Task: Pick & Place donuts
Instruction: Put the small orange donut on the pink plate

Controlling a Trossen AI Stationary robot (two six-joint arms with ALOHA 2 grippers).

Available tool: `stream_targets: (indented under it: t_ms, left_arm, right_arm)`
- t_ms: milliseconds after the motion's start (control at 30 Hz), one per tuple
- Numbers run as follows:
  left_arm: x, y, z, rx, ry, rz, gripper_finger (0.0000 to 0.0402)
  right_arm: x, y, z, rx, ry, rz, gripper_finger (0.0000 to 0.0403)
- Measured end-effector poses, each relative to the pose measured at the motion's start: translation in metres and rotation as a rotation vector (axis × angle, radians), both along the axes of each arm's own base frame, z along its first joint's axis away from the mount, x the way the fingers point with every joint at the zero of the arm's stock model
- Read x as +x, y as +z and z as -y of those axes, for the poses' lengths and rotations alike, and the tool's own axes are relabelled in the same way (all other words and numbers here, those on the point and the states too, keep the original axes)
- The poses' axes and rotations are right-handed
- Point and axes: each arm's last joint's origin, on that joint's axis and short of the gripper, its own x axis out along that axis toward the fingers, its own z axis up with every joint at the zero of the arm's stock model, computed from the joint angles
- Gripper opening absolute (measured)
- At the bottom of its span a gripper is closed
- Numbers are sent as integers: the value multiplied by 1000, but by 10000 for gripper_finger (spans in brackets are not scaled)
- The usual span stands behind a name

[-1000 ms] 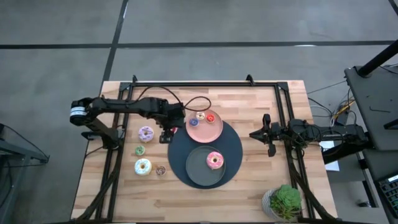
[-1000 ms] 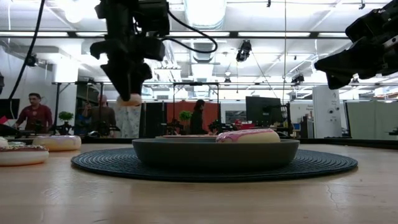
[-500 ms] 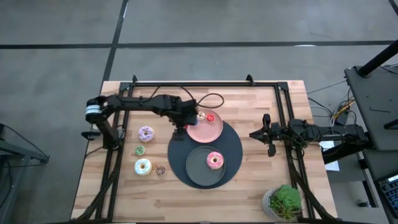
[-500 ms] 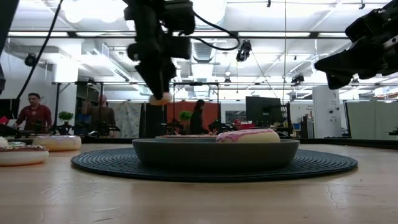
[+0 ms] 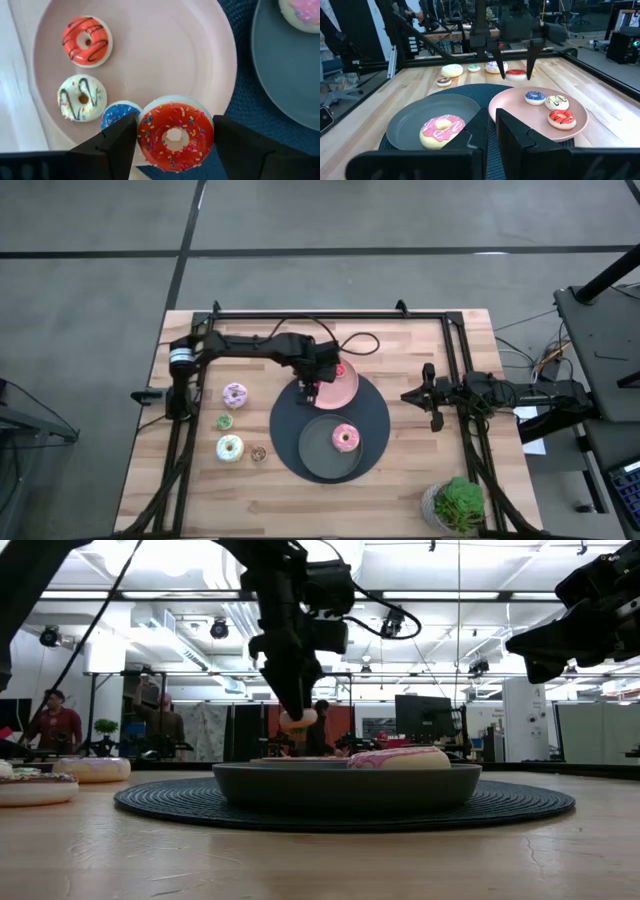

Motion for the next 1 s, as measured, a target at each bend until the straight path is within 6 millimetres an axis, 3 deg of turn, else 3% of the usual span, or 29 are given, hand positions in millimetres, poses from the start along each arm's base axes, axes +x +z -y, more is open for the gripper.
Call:
stream_targets:
  t_ms: [600,1000]
  left_arm:
    - [17,-30,-1,-33,-36,-22,222]
    - [11,-46,0,-39,-40,-61,222]
  right_arm:
    - [0,0,0,0,0,0,29]
    - [0,0,0,0,-1,0,29]
